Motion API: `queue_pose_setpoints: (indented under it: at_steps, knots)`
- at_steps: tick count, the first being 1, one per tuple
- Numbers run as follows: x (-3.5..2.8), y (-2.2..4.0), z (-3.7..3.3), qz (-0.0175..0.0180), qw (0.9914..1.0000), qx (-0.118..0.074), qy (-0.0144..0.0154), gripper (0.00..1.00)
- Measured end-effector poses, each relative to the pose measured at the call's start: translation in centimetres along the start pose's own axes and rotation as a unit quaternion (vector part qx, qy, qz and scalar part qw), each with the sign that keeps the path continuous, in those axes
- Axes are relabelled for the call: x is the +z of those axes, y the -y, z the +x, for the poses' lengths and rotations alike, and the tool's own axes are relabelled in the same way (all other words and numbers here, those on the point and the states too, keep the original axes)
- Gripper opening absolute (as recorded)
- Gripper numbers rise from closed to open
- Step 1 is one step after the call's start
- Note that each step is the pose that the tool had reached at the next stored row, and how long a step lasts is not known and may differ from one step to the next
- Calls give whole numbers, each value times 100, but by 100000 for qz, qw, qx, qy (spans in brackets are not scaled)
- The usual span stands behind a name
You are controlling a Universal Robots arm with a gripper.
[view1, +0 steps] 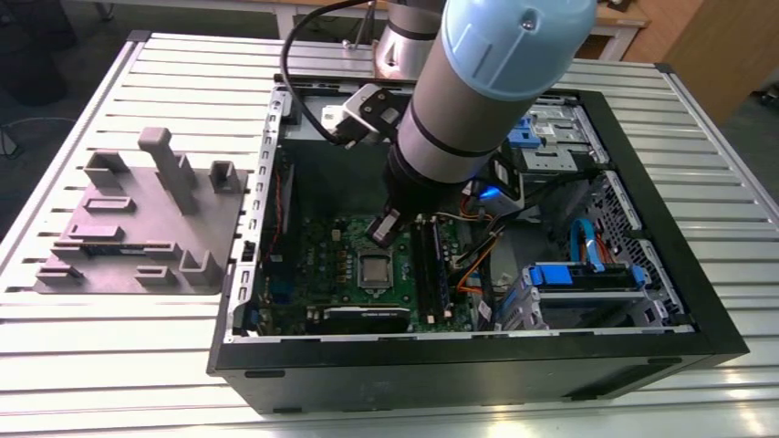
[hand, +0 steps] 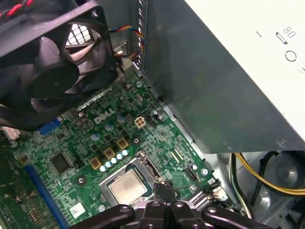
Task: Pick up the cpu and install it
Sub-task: 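Close the cpu cover, then install the first cpu locking lever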
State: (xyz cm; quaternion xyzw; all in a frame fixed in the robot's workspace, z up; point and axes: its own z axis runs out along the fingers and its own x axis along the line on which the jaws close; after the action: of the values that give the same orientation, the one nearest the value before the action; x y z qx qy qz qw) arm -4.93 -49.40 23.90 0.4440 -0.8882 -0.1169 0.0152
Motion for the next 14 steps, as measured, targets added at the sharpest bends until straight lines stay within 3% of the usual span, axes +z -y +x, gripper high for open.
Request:
queue_pose_setpoints:
  at_steps: [14]
  knots:
    - [-6, -11, 9, 3, 100000, 3, -20, 10]
